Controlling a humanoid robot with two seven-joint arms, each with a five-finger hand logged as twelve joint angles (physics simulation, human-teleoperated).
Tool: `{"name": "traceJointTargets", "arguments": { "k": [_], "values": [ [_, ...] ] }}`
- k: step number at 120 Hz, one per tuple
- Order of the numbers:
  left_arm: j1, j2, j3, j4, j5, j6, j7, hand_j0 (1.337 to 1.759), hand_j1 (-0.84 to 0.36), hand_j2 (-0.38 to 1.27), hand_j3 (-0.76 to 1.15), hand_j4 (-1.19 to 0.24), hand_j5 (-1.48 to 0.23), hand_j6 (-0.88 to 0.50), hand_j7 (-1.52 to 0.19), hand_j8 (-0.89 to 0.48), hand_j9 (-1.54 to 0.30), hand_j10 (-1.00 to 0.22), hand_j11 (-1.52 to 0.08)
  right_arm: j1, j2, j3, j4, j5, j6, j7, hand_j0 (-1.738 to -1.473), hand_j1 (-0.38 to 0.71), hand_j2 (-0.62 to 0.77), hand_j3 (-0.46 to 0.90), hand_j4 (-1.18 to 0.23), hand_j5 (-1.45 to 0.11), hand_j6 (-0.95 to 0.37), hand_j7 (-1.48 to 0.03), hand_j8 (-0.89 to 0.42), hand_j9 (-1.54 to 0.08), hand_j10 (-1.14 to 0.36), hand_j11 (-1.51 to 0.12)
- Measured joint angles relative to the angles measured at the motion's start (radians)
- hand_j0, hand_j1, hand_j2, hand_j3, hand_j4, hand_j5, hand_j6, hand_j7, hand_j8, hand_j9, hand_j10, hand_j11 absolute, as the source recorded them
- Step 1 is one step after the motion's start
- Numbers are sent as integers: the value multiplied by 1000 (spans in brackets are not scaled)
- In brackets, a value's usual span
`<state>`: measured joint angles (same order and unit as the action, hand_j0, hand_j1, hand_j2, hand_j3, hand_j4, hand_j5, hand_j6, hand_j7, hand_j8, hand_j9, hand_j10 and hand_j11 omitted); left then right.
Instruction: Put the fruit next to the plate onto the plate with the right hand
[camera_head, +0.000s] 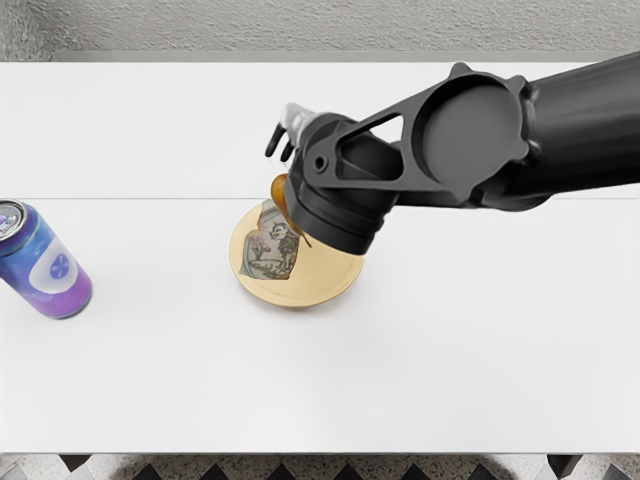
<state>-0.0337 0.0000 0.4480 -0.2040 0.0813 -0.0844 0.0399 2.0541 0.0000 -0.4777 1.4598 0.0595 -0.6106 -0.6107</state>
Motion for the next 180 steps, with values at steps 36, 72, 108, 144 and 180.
{"name": "traceJointTargets", "arguments": {
  "k": [36, 72, 108, 144, 180],
  "values": [
    [0, 0, 1, 0, 0, 0, 0, 1658, 349, 0, 0, 0, 0, 0, 0, 0, 0, 0, 0, 18, 0, 16, 6, 5, 0, 0, -1658, -208, 34, 0, -134, -178, -119, -176, -122, -178, -134, -178],
    [0, 0, 0, 0, 0, 0, 0, 1658, 349, 0, 0, 0, 0, 0, 0, 0, 0, 0, 0, -105, 0, 136, 83, -80, 0, 0, -1658, -285, 3, 0, -58, -76, -55, -75, -55, -76, -58, -76],
    [0, 0, 0, 0, 0, 0, 0, 1658, 349, 0, 0, 0, 0, 0, 0, 0, 0, 0, 0, -218, 0, 362, 168, -103, 0, 0, -1658, -294, -6, 0, -48, -62, -47, -62, -47, -62, -48, -62],
    [0, 0, 0, 0, 0, 0, 0, 1658, 349, 0, 0, 0, 0, 0, 0, 0, 0, 0, 0, -460, -211, 642, 216, -122, 3, 0, -1658, -292, -8, 0, -48, -62, -48, -62, -48, -62, -48, -62],
    [2, 0, 0, -3, 0, 0, 0, 1658, 349, 0, 0, 0, 0, 0, 0, 0, 0, 0, 0, -800, -312, 910, 182, -68, 430, 0, -1658, -293, -9, 0, -47, -61, -47, -61, -47, -61, -47, -61]
  ]
}}
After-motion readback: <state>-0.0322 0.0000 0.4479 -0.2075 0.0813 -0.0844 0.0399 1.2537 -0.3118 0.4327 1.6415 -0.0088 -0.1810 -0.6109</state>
